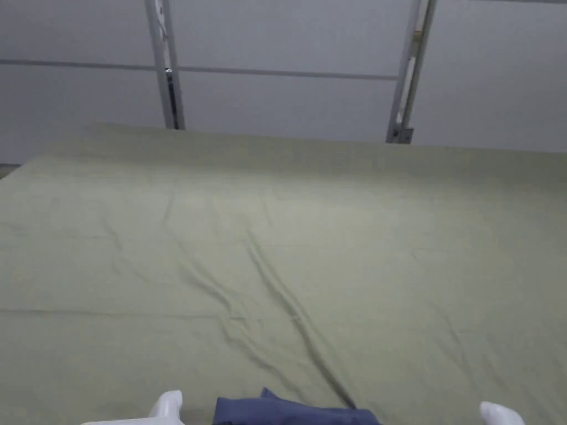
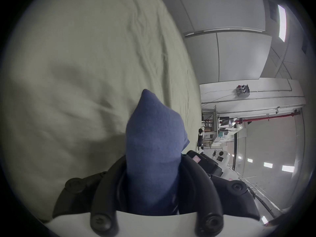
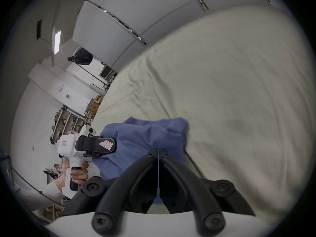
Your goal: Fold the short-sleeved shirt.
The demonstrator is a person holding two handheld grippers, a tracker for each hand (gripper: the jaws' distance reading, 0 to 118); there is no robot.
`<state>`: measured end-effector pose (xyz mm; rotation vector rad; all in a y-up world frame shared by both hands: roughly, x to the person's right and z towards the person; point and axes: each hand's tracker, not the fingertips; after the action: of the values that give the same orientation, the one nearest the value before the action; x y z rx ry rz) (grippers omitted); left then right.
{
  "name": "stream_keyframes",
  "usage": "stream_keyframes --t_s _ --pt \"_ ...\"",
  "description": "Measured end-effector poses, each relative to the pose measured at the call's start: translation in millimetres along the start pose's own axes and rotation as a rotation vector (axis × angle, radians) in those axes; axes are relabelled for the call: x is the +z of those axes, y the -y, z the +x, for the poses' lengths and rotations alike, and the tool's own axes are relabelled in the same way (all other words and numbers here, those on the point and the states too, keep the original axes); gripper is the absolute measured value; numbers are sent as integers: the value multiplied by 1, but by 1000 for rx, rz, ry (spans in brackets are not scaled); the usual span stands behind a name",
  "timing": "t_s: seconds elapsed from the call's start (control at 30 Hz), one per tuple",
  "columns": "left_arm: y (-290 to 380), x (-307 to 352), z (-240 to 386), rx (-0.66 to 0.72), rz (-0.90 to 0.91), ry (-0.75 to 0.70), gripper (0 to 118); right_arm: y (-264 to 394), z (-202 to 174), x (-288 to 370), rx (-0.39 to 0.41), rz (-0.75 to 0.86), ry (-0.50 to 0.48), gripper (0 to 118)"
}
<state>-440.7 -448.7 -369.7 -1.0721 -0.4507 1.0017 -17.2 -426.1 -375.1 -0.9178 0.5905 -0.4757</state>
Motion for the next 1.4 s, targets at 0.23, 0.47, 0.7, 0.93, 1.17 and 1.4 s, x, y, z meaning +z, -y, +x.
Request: stream_keyframes --t_s 0.23,0.47,0.7,0.93,1.17,1.4 --pt "-36 138 -45 37 268 -127 37 -21 -49 -10 29 58 -76 3" --pt "-85 253 -112 131 531 -301 37 -21 -78 -52 -34 44 -116 3" --pt "-104 276 -131 138 581 -467 88 -19 -90 -61 -17 19 -123 3" --pt "-60 268 -85 31 708 -798 111 -18 -78 -16 -7 90 -54 3" --pt "3 268 22 -256 884 -814 0 -6 -52 54 17 202 48 3" --pt "60 158 131 -617 609 -629 0 9 -45 107 73 321 175 3"
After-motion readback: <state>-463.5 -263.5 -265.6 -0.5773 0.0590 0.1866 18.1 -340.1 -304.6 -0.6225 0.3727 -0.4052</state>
